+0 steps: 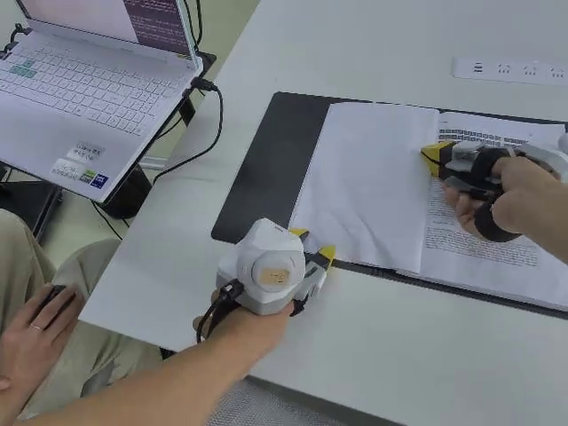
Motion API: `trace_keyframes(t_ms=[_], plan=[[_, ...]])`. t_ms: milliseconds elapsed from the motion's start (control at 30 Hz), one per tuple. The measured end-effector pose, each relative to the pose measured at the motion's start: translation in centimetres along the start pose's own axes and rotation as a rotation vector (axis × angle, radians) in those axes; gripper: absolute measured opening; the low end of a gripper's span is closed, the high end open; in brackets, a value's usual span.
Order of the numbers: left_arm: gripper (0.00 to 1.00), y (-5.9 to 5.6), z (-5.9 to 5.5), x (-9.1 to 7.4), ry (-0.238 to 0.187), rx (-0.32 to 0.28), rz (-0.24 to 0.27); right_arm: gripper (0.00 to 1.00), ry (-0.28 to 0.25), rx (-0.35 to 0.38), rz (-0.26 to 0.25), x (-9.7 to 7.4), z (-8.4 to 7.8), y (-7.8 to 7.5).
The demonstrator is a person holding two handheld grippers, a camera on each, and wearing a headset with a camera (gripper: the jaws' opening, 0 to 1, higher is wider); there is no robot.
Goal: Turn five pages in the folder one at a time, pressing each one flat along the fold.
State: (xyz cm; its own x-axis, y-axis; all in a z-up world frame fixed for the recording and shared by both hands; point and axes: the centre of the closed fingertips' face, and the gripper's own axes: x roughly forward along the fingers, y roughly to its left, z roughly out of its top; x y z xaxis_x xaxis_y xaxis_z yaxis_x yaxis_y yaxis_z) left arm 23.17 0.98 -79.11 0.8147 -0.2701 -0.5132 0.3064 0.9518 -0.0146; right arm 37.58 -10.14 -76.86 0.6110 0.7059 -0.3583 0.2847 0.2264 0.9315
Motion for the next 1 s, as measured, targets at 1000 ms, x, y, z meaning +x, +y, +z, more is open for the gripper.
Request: trace_keyframes(t_ms=[1000], plan=[[0.23, -0.2, 0.2, -0.2, 0.011, 0.008, -0.002, 0.0, 0.188, -0.021, -0.037, -7.7, -10.7, -4.3]])
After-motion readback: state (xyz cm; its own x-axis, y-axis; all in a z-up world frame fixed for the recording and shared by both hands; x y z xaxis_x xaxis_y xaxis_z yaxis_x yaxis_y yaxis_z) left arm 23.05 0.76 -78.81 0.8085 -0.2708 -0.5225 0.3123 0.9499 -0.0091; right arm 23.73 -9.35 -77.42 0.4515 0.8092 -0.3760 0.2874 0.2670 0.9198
